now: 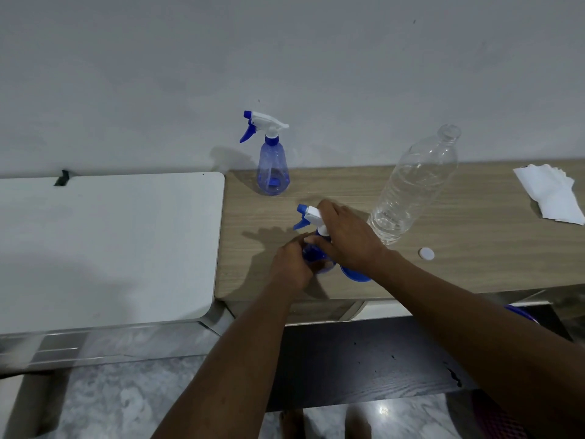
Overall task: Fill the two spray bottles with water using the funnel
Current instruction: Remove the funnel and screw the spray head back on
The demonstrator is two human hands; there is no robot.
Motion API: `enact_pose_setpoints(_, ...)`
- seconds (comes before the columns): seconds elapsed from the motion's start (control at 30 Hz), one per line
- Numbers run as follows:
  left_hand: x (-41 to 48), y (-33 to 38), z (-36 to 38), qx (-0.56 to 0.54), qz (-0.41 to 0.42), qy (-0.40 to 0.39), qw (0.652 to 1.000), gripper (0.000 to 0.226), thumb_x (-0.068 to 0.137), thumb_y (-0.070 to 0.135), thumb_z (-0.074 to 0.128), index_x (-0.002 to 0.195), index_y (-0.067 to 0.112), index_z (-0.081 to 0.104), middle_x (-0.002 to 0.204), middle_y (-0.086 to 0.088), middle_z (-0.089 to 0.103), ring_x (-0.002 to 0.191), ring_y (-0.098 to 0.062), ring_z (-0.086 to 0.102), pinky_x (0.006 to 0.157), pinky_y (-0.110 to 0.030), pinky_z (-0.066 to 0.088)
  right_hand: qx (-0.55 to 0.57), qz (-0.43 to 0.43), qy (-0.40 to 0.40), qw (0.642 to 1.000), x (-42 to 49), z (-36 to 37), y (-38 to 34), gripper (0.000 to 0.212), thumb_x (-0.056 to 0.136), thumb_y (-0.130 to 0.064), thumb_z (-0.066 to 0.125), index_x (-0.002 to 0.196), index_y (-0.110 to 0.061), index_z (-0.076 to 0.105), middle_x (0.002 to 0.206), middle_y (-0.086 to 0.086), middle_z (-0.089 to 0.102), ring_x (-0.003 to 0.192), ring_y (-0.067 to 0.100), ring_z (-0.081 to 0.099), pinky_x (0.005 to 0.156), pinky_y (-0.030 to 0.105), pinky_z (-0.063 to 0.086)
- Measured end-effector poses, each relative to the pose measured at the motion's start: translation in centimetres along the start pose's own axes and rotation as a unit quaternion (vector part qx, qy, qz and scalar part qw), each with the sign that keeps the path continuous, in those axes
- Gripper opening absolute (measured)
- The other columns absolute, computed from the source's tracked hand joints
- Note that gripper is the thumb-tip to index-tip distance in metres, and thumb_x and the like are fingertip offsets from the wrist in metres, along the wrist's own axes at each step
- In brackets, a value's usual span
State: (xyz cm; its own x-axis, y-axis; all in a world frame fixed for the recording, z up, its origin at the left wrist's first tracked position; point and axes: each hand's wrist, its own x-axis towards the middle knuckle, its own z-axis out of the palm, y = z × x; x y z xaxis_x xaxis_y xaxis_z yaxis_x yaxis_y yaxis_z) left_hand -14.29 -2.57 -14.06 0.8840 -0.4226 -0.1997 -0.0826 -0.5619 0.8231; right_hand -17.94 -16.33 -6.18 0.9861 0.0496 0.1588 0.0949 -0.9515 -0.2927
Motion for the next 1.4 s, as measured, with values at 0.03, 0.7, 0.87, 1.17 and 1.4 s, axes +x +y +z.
enact_pose_setpoints(0.03,0.1,-0.1,0.0,-0.001,0.001,0.001,1.000,0.054,0.070,0.042,0.086,0.115,0.028,0.061,0.098,0.011,0.065,0.093,-0.013,0.064,0.078,-0.024,0.045,0.005,-0.005,-0.001,1.000,0.1,0.0,0.0,0.044,0.084,-0.033,0.071,0.113,-0.010,0.047,0.106,0.007,0.056,0.089,0.024,0.051,0.073,0.038,0.046)
enact_pose_setpoints(0.7,0.1,-0.1,0.3,0.012,0.029,-0.011,0.999,0.059,0.069,0.044,0.085,0.120,0.034,0.058,0.107,0.012,0.068,0.097,-0.011,0.064,0.084,-0.029,0.051,-0.025,0.015,0.001,1.000,-0.6,-0.1,0.2,0.040,0.086,-0.035,0.065,0.115,-0.013,0.049,0.104,0.004,0.060,0.091,0.024,0.055,0.087,0.044,0.045)
enact_pose_setpoints(0.87,0.0,-0.2,0.5,-0.002,0.029,-0.011,1.000,0.050,0.069,0.043,0.085,0.111,0.035,0.059,0.103,0.014,0.067,0.095,-0.009,0.064,0.089,-0.034,0.054,-0.052,0.014,0.017,0.998,-0.6,0.3,0.2,0.049,0.082,-0.050,0.063,0.113,-0.014,0.050,0.100,0.002,0.059,0.087,0.023,0.054,0.080,0.040,0.043)
enact_pose_setpoints(1.17,0.1,-0.4,0.5,0.008,0.027,-0.010,1.000,0.054,0.067,0.046,0.085,0.114,0.037,0.061,0.102,0.015,0.069,0.097,-0.009,0.066,0.083,-0.026,0.051,-0.040,0.007,0.023,0.999,-0.7,0.7,0.3,0.048,0.084,-0.050,0.061,0.114,-0.013,0.051,0.104,0.002,0.058,0.091,0.023,0.054,0.083,0.040,0.044)
enact_pose_setpoints(1.4,0.2,-0.4,0.7,-0.001,0.017,-0.012,1.000,0.057,0.071,0.042,0.085,0.121,0.034,0.060,0.108,0.014,0.067,0.098,-0.008,0.062,0.083,-0.024,0.046,-0.039,0.013,0.028,0.999,-0.6,0.8,0.6,0.053,0.084,-0.059,0.055,0.112,-0.015,0.049,0.098,0.001,0.061,0.086,0.022,0.055,0.083,0.039,0.044)
